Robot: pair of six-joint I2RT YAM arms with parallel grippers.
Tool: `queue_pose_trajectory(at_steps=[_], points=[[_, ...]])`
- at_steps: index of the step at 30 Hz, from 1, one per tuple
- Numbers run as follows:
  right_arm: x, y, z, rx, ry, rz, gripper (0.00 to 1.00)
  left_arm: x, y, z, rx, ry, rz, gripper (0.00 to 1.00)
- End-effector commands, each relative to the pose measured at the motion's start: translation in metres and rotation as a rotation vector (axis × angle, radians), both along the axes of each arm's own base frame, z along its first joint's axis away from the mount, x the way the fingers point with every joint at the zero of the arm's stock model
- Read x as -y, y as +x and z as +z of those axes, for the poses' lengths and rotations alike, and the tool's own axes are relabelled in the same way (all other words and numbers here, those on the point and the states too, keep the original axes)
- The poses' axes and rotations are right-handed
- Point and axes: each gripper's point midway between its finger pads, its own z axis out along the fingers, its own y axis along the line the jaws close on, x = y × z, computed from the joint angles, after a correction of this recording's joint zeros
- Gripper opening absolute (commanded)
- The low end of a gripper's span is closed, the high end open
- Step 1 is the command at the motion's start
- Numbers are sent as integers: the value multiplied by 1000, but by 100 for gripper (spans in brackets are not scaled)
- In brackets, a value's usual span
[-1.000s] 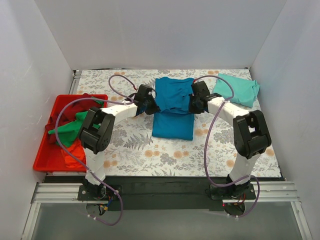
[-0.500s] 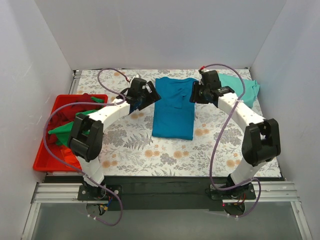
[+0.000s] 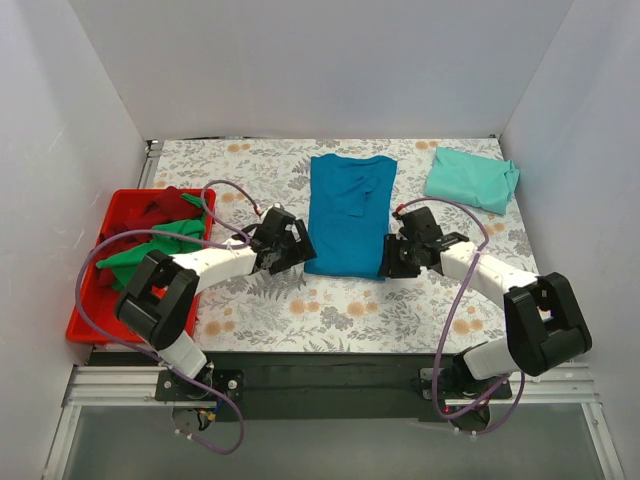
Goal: Fold and stack the t-shirts
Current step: Fold the tshirt
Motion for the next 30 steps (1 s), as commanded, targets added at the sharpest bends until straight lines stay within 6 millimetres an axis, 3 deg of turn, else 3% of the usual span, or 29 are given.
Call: queue_pose_trajectory(at_steps=[1, 23, 26, 30], points=[[-8, 10, 15, 75, 64, -23, 47, 1, -2, 16, 43, -36, 20, 79], [7, 6, -39, -21, -39, -85, 38, -9, -14, 14, 47, 17, 4, 77], [7, 6, -43, -32, -40, -84, 33, -6, -15, 15, 49, 34, -7, 76], [7, 3, -47, -44, -43, -77, 17, -6, -17, 12, 50, 65, -12, 74]])
